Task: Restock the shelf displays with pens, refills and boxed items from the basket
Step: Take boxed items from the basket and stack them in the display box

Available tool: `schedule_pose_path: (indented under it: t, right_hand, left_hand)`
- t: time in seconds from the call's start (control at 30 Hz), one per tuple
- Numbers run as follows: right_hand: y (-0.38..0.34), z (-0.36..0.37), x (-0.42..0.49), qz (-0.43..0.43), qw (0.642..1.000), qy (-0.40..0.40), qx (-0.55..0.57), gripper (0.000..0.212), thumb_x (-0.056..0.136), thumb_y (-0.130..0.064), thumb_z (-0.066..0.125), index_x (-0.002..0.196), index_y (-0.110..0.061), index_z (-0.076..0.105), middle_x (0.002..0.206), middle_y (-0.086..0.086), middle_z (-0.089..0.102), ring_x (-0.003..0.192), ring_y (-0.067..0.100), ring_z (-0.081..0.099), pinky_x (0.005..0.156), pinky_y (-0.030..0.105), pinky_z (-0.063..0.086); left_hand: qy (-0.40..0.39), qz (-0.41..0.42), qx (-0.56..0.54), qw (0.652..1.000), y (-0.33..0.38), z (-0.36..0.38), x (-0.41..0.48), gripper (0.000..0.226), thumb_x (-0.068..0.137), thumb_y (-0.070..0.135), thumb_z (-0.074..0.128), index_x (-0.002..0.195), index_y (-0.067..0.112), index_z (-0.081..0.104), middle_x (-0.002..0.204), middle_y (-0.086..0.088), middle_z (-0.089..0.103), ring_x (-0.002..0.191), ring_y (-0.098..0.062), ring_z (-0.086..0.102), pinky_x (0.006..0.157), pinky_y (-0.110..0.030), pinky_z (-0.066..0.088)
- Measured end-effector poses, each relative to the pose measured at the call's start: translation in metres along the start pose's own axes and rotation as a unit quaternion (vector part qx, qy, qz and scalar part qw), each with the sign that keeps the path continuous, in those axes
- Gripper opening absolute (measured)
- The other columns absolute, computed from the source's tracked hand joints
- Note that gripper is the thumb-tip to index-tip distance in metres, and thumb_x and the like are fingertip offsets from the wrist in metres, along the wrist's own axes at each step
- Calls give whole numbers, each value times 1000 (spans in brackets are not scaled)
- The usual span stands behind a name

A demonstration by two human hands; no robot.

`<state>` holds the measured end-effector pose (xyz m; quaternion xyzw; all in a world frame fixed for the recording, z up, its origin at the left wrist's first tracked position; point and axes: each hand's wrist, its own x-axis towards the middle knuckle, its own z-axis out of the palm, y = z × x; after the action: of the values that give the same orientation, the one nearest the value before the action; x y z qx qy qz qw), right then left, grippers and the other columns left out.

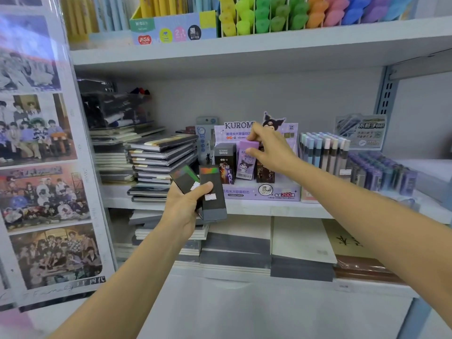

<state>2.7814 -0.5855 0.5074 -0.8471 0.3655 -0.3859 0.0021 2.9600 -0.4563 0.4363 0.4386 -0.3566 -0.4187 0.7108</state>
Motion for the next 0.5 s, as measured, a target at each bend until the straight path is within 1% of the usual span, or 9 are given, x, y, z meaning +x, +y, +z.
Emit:
schedule_pose_path:
  t: [0.07,0.1,0.17,0.23,0.3,0.37,0.43,0.5]
  right_hand:
    - [4,-3,4,-4,1000,-14,-9,22,88,-19,68,93,-20,47,103,2,60,97,22,56,83,35,46]
    - [5,-5,7,-7,1000,-24,-17,22,88,-19,68,94,-20,47,104,3,60,98,23,56,84,37,47]
    - [7,-7,11,-8,998,-48,-32,22,88,-19,68,96,-20,47,108,5,60,102,24,56,89,42,48]
    - [7,-4,15,-6,997,-59,-39,22,88,-20,69,97,-21,48,111,6,59,104,24,55,92,43,47]
    - [6,3,17,-2,998,-41,-37,21,86,-22,71,99,-22,54,109,6,57,103,21,52,92,39,45]
    - [6,9,16,-6,999,0,-38,21,86,-23,71,106,-21,64,106,4,58,102,15,44,89,33,40]
    - [9,12,14,-10,997,38,-67,24,88,-25,68,111,-18,68,105,1,57,105,14,39,88,28,34]
    - [13,12,10,-20,993,49,-102,27,92,-26,63,116,-17,69,108,1,56,109,19,39,91,28,34]
  left_hand:
    - [-7,2,6,1000,-1,-1,1,48,82,-1,70,126,5,52,116,-14,69,101,-31,68,89,-51,55]
    - [-11,3,8,1000,-1,-2,1,48,82,-2,70,126,4,52,117,-15,68,105,-33,66,89,-51,55]
    - [-20,4,13,1000,-1,-2,2,48,82,-2,70,126,3,52,118,-16,68,108,-35,65,85,-48,57]
    - [-25,5,13,1000,-2,-2,3,47,82,-2,70,126,2,53,117,-16,68,107,-35,65,84,-48,57]
    - [-27,8,13,1000,-2,-2,3,46,82,-2,70,124,3,53,117,-16,68,107,-35,65,87,-49,56]
    - [-31,10,15,999,-3,-2,3,47,81,-3,70,124,3,53,117,-16,69,107,-33,66,89,-47,56]
    - [-37,11,16,999,-3,-2,2,47,81,-3,70,126,2,53,116,-15,69,106,-31,67,85,-42,58]
    - [-43,14,11,999,-4,-1,1,47,81,-4,70,125,2,53,116,-15,69,104,-30,68,78,-35,60]
